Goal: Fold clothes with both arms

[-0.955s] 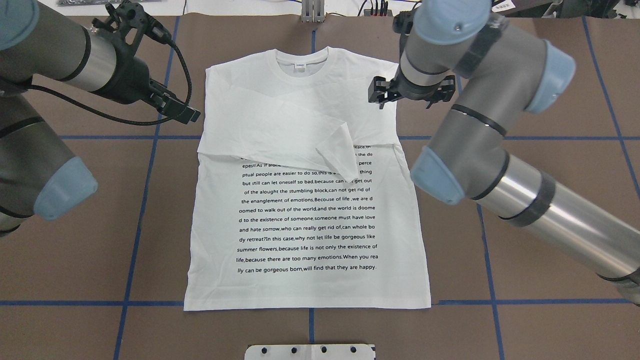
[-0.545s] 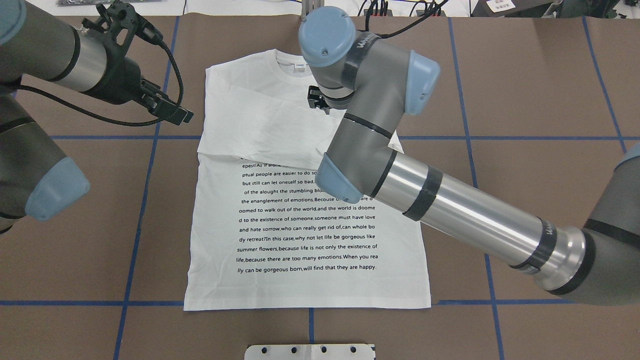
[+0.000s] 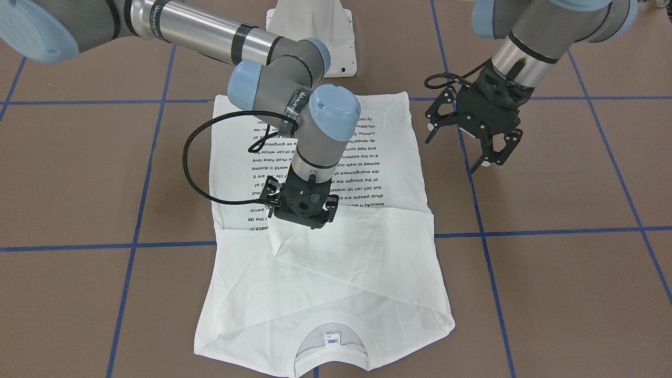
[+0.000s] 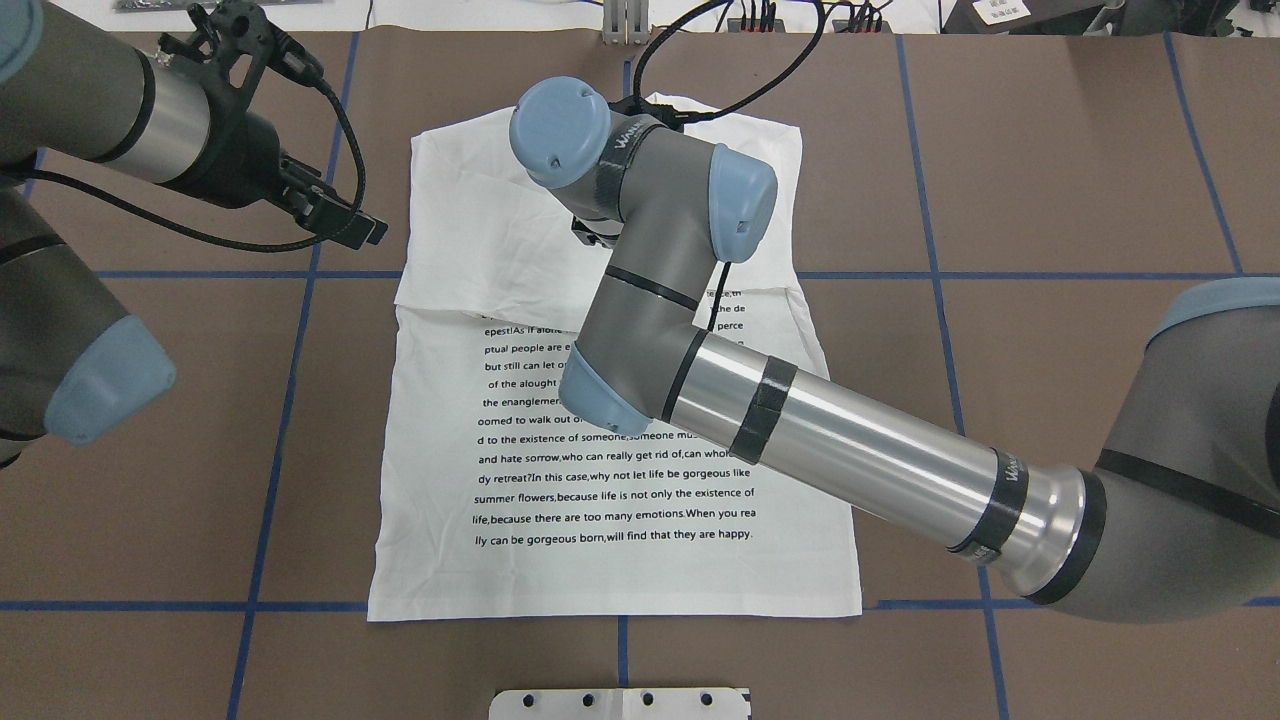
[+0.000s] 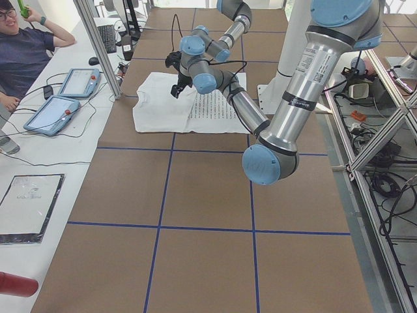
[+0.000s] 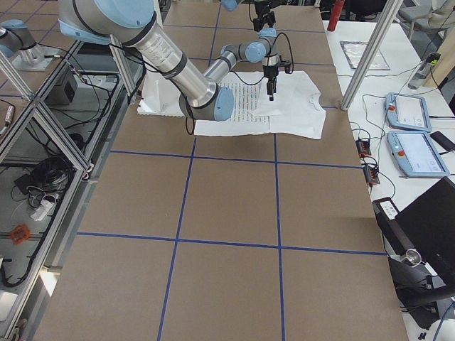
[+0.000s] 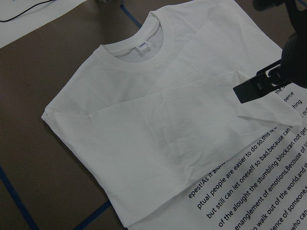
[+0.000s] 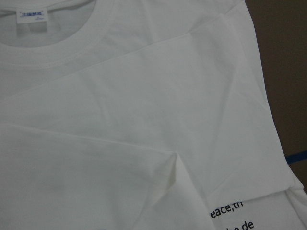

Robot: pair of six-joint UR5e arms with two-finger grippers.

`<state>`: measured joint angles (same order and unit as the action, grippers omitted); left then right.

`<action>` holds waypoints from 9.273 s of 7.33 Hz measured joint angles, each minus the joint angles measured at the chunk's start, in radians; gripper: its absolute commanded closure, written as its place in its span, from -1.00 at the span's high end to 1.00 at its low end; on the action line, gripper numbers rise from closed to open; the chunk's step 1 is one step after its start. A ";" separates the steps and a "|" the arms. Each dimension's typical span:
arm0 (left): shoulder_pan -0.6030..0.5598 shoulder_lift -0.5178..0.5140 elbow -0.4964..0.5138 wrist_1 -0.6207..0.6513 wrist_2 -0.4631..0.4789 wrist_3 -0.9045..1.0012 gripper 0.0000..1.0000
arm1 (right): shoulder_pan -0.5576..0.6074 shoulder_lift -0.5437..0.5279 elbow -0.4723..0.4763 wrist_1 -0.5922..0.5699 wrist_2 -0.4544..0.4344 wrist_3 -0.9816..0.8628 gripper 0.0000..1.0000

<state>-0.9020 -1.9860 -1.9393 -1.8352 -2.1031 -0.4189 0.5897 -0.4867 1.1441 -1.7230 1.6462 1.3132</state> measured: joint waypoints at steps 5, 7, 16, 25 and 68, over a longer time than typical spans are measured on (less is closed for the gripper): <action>0.002 0.002 -0.004 0.001 0.000 -0.001 1.00 | -0.009 0.035 -0.150 0.049 -0.064 0.080 0.92; 0.002 0.002 -0.004 0.001 0.000 -0.001 1.00 | -0.020 0.032 -0.159 0.045 -0.092 0.051 0.93; 0.006 0.010 0.003 -0.007 0.000 -0.006 1.00 | 0.043 -0.025 -0.119 -0.152 -0.200 -0.348 0.90; 0.006 0.015 -0.004 -0.010 0.000 -0.006 1.00 | -0.026 -0.042 -0.042 0.124 -0.092 0.009 0.17; 0.732 0.307 -0.136 -0.001 0.574 -1.026 0.45 | -0.383 -1.040 1.143 0.223 -0.238 0.196 1.00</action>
<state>-0.1696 -1.6785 -2.0754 -1.8364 -1.5295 -1.4446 0.2070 -1.5263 2.2870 -1.5003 1.4083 1.5091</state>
